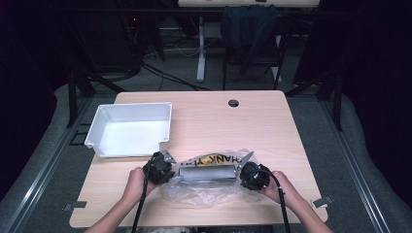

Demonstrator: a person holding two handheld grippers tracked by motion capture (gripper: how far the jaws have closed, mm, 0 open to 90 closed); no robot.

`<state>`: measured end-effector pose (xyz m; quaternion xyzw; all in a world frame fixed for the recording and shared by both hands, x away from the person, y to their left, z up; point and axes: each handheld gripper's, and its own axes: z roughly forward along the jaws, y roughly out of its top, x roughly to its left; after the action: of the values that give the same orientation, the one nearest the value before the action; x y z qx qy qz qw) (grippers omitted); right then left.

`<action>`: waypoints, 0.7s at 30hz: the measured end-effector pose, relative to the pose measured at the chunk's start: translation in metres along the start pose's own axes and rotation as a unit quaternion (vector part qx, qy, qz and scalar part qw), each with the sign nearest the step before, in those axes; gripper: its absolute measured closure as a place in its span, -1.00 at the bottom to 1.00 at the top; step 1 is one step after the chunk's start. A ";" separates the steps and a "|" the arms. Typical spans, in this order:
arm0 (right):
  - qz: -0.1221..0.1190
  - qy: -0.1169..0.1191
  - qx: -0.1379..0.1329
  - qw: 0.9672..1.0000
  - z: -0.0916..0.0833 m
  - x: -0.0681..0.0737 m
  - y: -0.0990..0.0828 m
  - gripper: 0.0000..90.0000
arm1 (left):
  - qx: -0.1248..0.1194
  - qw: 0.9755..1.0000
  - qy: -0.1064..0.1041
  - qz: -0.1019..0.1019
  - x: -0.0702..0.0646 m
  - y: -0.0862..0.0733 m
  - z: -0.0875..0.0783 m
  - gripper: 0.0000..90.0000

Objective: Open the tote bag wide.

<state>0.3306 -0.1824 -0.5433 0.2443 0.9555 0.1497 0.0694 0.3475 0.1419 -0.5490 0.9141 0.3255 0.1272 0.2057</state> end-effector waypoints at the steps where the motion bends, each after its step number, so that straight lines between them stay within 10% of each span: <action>1: 0.004 -0.003 0.003 1.000 0.000 -0.001 0.000 1.00 | 0.000 1.000 0.000 0.000 0.000 0.000 0.000 0.76; 9: 0.021 -0.019 0.014 1.000 0.001 -0.010 -0.003 1.00 | 0.005 1.000 0.002 0.003 0.001 0.001 0.003 0.71; 21: 0.018 -0.013 0.011 1.000 -0.004 -0.011 -0.002 1.00 | -0.039 0.999 -0.029 -0.025 0.020 0.001 -0.032 -0.11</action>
<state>0.3382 -0.1904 -0.5397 0.2643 0.9516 0.1368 0.0764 0.3514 0.1631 -0.5182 0.9004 0.3365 0.1083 0.2537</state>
